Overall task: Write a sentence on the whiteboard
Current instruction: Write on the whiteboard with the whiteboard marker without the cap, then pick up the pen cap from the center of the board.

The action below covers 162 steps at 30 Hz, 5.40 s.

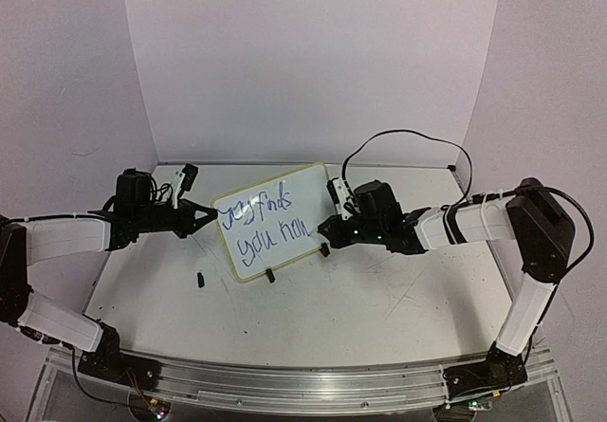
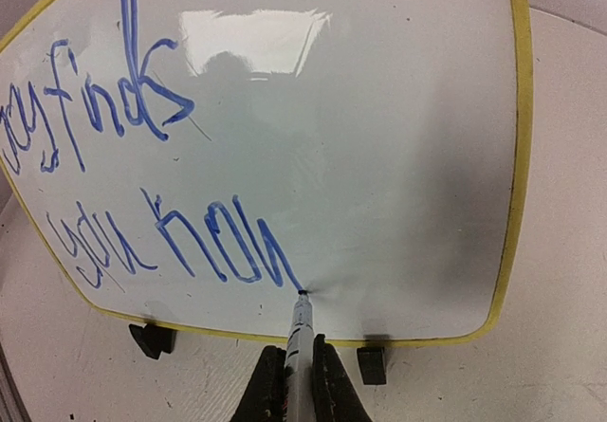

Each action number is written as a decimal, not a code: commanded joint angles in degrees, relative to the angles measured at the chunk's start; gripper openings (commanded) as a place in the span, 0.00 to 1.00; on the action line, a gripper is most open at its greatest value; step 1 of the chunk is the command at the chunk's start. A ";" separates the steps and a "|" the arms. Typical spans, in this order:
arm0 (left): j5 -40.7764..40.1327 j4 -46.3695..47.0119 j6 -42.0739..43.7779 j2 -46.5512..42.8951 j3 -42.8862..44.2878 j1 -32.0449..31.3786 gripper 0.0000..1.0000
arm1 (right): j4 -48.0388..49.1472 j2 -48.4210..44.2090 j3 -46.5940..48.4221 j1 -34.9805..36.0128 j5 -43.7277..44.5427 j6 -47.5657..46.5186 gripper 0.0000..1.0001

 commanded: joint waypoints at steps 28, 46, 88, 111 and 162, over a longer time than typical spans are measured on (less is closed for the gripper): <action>-2.64 -2.99 4.61 1.36 1.26 -0.39 0.00 | 0.12 -2.34 7.97 -1.81 3.34 -3.37 0.00; -4.35 -3.56 3.98 1.63 1.75 -0.32 0.00 | -0.88 -9.73 -1.37 -0.50 0.07 0.68 0.00; -6.64 -4.22 2.48 0.64 2.78 -0.05 0.35 | -0.88 -21.04 -8.32 -0.59 1.06 1.08 0.00; -22.81 -42.26 -51.86 -27.79 1.80 -0.53 0.75 | -4.08 -32.35 -12.92 -0.59 5.17 -2.72 0.00; -45.63 -34.66 -48.57 11.07 -1.77 -16.14 0.19 | -1.41 -34.37 -17.12 -0.59 3.77 -1.01 0.00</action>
